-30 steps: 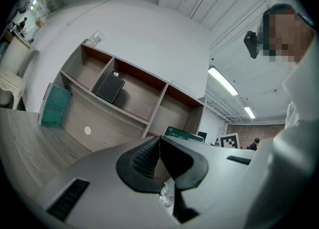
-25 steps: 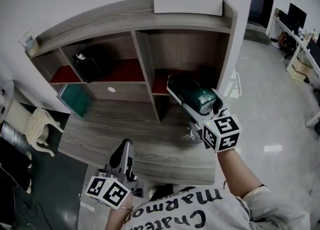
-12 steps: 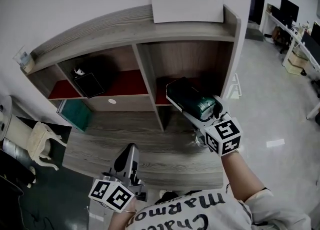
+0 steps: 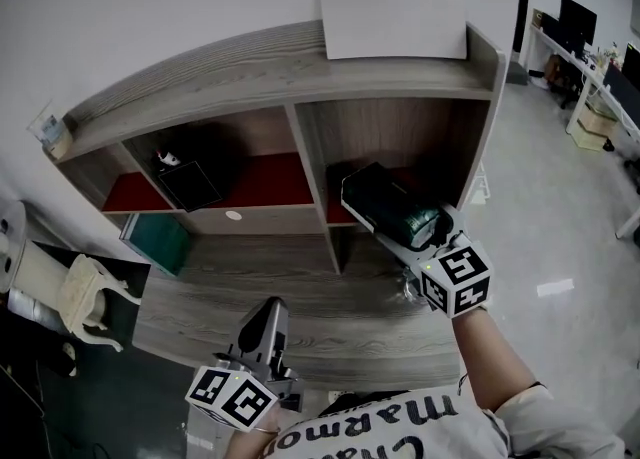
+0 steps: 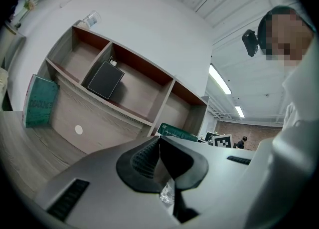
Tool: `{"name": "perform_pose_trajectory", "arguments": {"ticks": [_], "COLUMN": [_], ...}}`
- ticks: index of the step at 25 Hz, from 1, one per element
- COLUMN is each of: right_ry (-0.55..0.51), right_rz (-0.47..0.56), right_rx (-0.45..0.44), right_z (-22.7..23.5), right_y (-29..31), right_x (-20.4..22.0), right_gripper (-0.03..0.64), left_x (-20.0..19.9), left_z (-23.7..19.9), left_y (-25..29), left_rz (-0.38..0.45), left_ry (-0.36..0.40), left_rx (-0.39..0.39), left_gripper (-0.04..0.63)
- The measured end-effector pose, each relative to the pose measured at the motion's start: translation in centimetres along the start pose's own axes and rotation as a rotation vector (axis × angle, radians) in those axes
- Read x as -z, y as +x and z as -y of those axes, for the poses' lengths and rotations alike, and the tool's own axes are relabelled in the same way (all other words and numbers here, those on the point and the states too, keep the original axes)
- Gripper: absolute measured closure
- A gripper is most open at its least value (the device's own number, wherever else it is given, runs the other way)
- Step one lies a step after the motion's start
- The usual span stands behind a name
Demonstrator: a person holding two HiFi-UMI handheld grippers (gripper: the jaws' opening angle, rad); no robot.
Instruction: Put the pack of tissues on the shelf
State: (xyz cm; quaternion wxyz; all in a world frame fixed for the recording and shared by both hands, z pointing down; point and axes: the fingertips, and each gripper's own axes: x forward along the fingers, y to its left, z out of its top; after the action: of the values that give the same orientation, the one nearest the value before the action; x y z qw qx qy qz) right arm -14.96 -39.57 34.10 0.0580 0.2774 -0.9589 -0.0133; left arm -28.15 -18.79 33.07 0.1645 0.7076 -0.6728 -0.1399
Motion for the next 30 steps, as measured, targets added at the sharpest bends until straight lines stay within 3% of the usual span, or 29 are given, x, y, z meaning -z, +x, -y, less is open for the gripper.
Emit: {"name": "perform_pose_trajectory", "arguments": {"ticks": [9, 30], "right_ry": [-0.034, -0.066], "right_rz": [-0.016, -0.052], "right_rx": [0.009, -0.102], "right_z": [-0.3, 0.1], "right_y": [1.1, 3.2], "right_x": [0.1, 0.2], "right_gripper": [0.166, 0.163], "left_x": [0.2, 1.2], "left_z": [-0.7, -2.7], "left_y": [0.0, 1.5], "left_rz": [-0.024, -0.097], "left_ry": [-0.006, -0.026], "left_rx": [0.007, 0.025], "left_gripper": [0.577, 0.577]}}
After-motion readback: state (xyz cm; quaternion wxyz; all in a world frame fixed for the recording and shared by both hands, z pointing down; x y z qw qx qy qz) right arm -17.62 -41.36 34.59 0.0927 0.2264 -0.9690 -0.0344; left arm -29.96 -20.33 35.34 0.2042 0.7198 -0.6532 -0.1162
